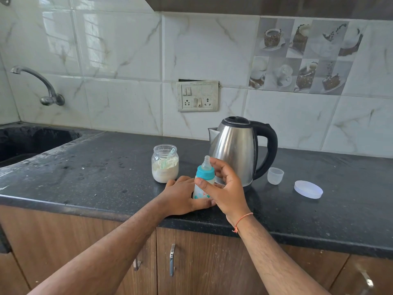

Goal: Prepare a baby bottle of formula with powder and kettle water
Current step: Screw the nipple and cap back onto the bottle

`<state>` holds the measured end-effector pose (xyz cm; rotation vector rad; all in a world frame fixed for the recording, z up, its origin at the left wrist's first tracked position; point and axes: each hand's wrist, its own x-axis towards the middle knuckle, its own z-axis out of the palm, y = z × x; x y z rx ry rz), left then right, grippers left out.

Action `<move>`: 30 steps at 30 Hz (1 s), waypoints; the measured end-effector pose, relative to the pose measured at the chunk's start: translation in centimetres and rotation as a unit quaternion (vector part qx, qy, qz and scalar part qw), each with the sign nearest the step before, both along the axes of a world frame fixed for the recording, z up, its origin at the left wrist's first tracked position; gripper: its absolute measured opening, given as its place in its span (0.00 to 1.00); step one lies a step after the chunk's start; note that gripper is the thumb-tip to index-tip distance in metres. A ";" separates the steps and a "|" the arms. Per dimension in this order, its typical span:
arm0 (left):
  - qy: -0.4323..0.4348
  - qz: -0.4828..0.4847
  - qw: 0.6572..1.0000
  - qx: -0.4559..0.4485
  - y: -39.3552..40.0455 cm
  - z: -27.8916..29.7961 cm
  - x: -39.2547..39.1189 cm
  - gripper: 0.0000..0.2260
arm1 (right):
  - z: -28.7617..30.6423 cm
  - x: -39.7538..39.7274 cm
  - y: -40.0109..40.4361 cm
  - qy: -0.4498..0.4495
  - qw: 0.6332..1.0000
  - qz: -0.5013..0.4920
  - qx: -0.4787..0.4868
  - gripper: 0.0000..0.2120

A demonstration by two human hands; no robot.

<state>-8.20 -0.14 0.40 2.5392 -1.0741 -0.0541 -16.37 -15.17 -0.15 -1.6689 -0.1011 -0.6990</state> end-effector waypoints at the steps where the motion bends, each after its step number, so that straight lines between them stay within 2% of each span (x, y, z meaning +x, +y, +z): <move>1: 0.001 0.001 1.000 0.001 0.0 0.0 0.0 0.28 | 0.0 0.0 0.0 -0.001 1.000 0.002 0.000 0.27; 5: 0.007 0.001 1.000 0.003 -0.1 0.0 0.1 0.28 | 0.0 0.0 0.0 -0.003 0.999 -0.023 -0.022 0.26; 17: -0.002 -0.010 1.000 -0.007 0.1 -0.3 0.3 0.27 | 0.0 0.0 0.0 -0.003 1.000 -0.004 0.000 0.26; 22: -0.011 -0.010 1.000 -0.007 0.1 -0.5 0.4 0.23 | -0.2 0.2 0.0 0.008 0.997 0.049 0.052 0.19; 26: -0.008 -0.011 1.000 -0.006 0.0 -0.4 0.5 0.23 | -0.1 0.1 -0.1 -0.001 1.000 0.010 0.027 0.17; 30: -0.010 -0.009 1.000 0.001 0.0 -0.4 0.6 0.18 | -0.4 0.3 -0.2 0.001 0.998 0.032 0.045 0.15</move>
